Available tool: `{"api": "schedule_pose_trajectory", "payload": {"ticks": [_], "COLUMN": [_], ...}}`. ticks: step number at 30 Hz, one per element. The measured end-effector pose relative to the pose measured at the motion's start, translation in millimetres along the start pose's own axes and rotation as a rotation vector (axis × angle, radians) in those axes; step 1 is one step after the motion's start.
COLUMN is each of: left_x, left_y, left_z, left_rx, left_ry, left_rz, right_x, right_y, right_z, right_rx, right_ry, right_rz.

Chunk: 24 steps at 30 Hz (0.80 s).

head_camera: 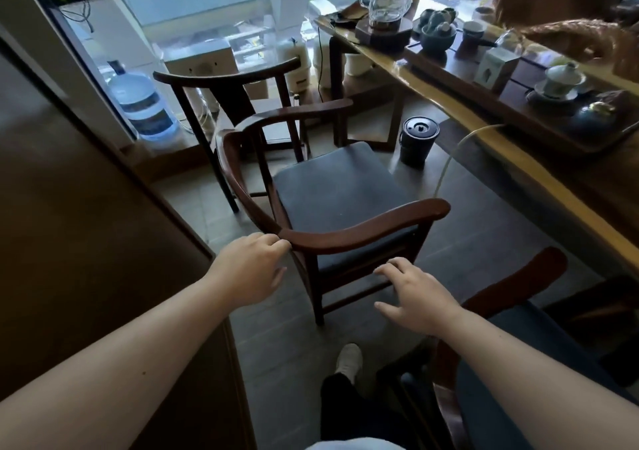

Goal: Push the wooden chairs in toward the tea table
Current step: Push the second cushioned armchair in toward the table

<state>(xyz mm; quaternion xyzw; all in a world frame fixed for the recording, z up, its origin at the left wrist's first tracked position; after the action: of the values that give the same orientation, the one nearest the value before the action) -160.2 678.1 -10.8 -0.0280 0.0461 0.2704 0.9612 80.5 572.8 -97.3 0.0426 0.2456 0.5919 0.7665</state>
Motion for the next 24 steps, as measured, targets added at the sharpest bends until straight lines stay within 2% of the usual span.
{"api": "schedule_pose_trajectory", "payload": {"ticks": [10, 24], "left_x": [57.1, 106.5], "left_y": [113.7, 235.8], "left_z": [2.9, -32.6], "left_rx": [0.139, 0.262], "left_ry": [0.149, 0.372], "left_rz": [-0.142, -0.415], "right_x": [128.7, 207.1], "right_y": [42.1, 92.4], "right_z": [-9.6, -18.9], "right_rx": [0.02, 0.015], "right_ry": [0.149, 0.28], "right_rz": [0.058, 0.014]}}
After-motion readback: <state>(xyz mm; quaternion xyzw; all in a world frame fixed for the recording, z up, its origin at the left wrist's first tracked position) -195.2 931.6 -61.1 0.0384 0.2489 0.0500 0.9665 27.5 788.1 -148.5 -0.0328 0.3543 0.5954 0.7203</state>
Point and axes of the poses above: each hand's wrist, its own x-axis towards the middle knuckle, its own z-axis out of the back of the hand, y = z × x, the point moved 5 cm from there along x, towards the middle knuckle, and after that the axes turned 13 degrees about -z, right-handed, at the moved point
